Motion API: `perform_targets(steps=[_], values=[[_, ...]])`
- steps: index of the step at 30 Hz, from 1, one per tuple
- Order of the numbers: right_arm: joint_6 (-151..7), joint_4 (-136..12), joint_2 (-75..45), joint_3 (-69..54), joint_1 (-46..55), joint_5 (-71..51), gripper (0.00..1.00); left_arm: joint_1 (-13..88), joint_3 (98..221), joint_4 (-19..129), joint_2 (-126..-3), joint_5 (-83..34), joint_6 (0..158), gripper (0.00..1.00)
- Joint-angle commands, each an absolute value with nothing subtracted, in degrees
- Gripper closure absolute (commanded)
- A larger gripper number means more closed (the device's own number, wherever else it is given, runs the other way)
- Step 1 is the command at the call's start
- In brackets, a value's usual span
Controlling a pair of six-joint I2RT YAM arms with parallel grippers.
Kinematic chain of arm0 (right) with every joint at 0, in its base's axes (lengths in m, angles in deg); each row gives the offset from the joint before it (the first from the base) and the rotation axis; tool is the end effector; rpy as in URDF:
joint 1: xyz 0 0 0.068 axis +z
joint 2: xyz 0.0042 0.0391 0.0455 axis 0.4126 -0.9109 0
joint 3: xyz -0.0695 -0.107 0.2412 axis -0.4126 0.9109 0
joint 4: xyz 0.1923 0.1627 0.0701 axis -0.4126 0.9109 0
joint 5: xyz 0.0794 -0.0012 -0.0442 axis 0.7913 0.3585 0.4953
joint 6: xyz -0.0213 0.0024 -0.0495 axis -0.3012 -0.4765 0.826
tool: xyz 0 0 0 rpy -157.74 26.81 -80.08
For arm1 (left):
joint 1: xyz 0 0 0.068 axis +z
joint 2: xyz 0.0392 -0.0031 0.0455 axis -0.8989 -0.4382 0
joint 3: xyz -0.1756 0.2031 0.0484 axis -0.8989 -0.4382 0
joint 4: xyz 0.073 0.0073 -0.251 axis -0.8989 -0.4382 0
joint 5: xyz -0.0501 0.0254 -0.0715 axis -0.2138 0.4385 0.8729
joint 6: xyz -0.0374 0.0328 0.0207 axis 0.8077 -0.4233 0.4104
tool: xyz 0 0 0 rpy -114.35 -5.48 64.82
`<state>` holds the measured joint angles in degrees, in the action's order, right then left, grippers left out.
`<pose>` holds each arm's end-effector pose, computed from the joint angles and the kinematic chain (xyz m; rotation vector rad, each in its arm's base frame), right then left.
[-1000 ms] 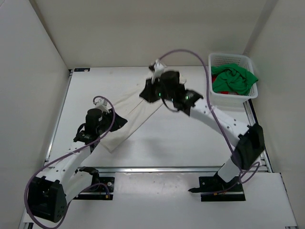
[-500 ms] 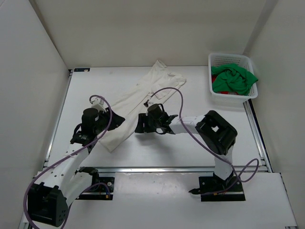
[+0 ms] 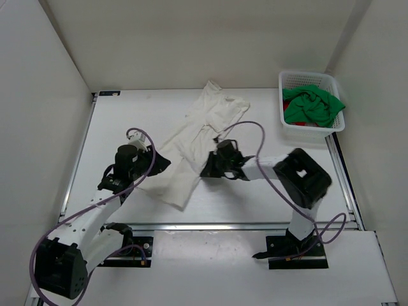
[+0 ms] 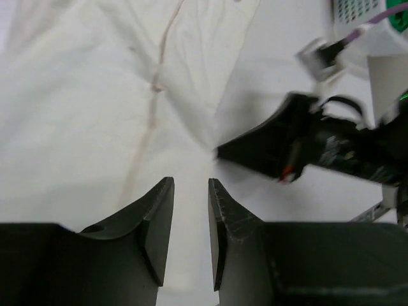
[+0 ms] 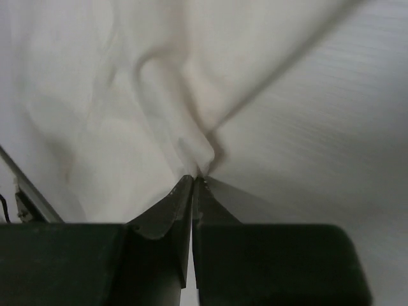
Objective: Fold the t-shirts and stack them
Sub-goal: Rotate the tshirt 90 degrees
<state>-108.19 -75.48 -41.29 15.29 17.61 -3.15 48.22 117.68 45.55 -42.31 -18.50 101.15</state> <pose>0.2701 0.2554 0.1303 -0.1289 2.4985 1.0013 0.1939 -0.0640 0.2312 -0.1879 2.1643 -0.7728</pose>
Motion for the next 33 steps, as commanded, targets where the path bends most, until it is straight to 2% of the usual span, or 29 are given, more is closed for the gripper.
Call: perform_targets(steps=[1,3,4,5,6,7,12,15,19,22,25,28,30,33], values=[[-104.8,-72.8,-28.0,28.3,4.9,-3.0,1.0,42.3,118.9,46.9,-45.7,-22.3,100.2,0.61],[-102.4,-71.1,-21.6,33.5,-1.6,3.2,0.97,37.6,118.3,48.0,-47.9,-23.3,101.1,0.6],[-100.7,-69.6,-20.1,35.9,-4.7,5.1,0.82,35.2,118.5,48.8,-49.2,-23.8,101.1,0.58],[-99.0,-68.6,-17.2,37.5,-6.4,7.7,0.72,34.4,118.6,48.7,-50.2,-24.3,100.6,0.58],[-98.2,-65.8,-15.5,38.4,-7.9,8.1,0.56,32.8,118.7,47.6,-51.1,-25.1,100.1,0.57],[-97.1,-63.2,-11.0,40.7,-8.1,6.6,0.5,31.9,118.4,46.3,-51.7,-26.0,99.0,0.56],[-100.5,-56.2,10.1,50.0,-4.8,-1.4,0.48,32.7,111.7,43.8,-48.9,-26.5,97.8,0.53],[-104.1,-51.5,14.8,51.0,-1.8,-3.7,0.51,28.1,111.5,43.0,-51.2,-25.3,98.7,0.47],[-105.9,-39.4,22.6,50.6,-2.3,-10.7,0.5,19.5,112.2,43.8,-55.5,-24.0,100.1,0.39],[-107.7,-33.8,30.2,51.1,-3.7,-12.4,0.48,18.0,111.3,47.6,-57.7,-21.6,102.0,0.37],[-109.9,-32.1,29.5,50.9,-0.8,-12.4,0.47,16.8,111.8,47.9,-59.9,-21.2,101.8,0.39],[-112.8,-30.4,27.1,50.8,2.9,-13.7,0.53,15.0,111.9,48.1,-60.4,-21.0,102.2,0.41],[-114.9,-28.9,28.2,51.4,5.2,-14.4,0.61,14.0,111.7,48.7,-60.9,-20.9,102.3,0.42],[-116.8,-26.0,30.5,52.0,6.6,-15.2,0.61,13.4,111.0,49.8,-62.0,-19.8,103.1,0.46]])
